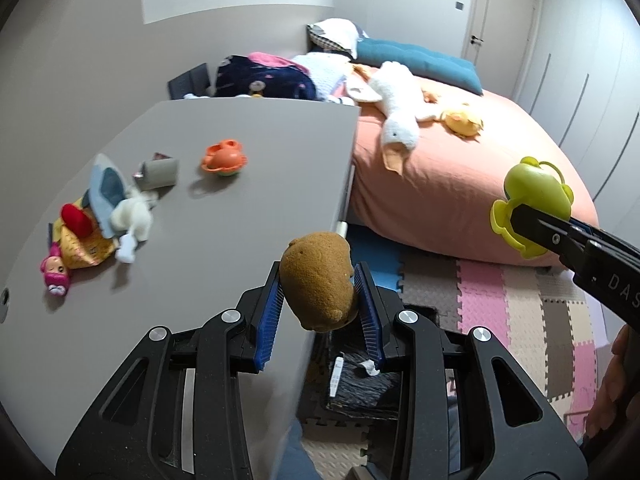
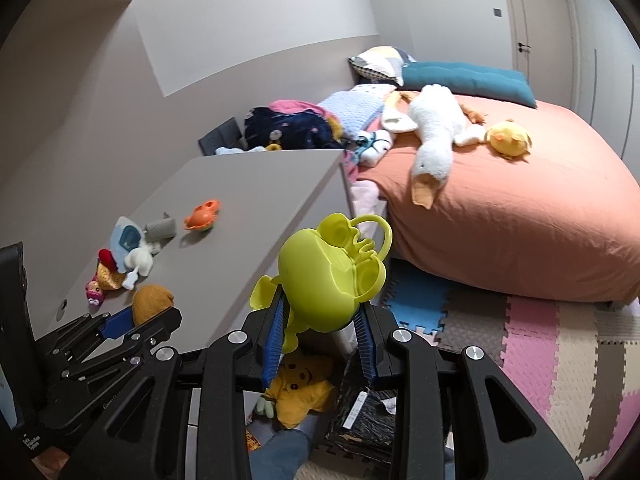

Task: Collect trash
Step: 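Carry the brown toy and yellow-green toy with both grippers over the bin, then open both grippers to drop the two toys into the bin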

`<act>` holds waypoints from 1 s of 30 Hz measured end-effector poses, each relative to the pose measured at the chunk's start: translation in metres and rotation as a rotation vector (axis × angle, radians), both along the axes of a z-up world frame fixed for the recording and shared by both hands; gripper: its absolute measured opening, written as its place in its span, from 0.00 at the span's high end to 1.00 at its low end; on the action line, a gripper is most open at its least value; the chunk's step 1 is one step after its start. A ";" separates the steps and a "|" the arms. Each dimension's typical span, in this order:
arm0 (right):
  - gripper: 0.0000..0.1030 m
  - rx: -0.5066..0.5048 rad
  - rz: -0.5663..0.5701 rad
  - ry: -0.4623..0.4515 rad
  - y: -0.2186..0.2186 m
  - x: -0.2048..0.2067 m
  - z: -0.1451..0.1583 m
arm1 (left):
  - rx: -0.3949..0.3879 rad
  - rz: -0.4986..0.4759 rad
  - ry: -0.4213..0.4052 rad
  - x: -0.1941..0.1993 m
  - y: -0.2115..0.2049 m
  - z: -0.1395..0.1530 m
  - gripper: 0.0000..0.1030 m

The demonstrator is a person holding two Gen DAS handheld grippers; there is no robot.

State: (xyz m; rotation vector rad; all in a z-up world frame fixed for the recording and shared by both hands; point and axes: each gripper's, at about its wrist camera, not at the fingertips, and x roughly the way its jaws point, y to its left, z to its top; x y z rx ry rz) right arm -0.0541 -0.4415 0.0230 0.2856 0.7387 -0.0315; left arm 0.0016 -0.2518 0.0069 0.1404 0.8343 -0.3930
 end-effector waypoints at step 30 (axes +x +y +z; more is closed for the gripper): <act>0.27 -0.015 -0.204 0.065 -0.079 -0.022 -0.010 | 0.060 -0.225 0.067 -0.013 -0.090 -0.021 0.06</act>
